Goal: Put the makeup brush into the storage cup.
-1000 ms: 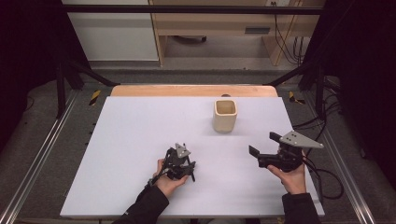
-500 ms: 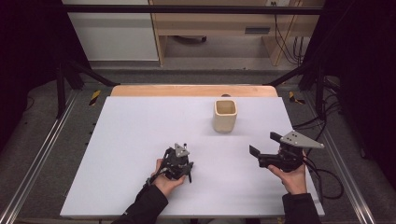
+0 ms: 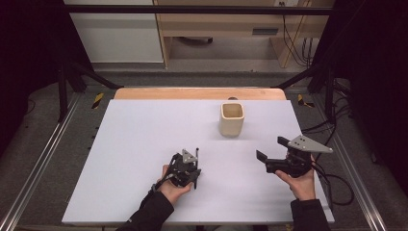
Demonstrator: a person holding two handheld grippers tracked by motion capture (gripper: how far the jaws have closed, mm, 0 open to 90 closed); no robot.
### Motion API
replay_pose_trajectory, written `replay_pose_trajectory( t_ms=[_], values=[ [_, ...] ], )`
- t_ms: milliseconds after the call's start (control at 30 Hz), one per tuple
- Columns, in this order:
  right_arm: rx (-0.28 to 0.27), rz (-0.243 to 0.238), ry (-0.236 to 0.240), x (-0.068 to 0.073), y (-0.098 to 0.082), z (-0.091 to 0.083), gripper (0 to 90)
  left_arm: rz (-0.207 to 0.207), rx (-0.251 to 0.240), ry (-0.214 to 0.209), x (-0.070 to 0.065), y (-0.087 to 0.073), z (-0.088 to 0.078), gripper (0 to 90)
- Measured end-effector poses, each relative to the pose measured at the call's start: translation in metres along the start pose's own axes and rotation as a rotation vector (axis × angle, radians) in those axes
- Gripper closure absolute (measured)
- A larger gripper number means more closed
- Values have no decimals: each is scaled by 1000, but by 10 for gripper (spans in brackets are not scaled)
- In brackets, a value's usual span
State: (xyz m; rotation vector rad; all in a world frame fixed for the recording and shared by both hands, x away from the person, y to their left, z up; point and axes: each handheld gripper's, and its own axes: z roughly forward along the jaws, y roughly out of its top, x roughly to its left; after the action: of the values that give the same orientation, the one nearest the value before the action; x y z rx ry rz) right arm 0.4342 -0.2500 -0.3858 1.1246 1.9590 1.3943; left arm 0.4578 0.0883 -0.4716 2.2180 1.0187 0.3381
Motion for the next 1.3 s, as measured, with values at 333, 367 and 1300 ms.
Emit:
replay_pose_trajectory(
  t_ms=[333,367,1300],
  values=[
    [-7,1,2,0,0,0,59,0,1,-28,-1,0,0,771],
    [-8,-1,2,0,0,0,60,5,-1,-29,-2,0,0,774],
    [-10,-2,6,0,0,-1,70,102,17,-38,-14,2,-1,831]
  ],
)
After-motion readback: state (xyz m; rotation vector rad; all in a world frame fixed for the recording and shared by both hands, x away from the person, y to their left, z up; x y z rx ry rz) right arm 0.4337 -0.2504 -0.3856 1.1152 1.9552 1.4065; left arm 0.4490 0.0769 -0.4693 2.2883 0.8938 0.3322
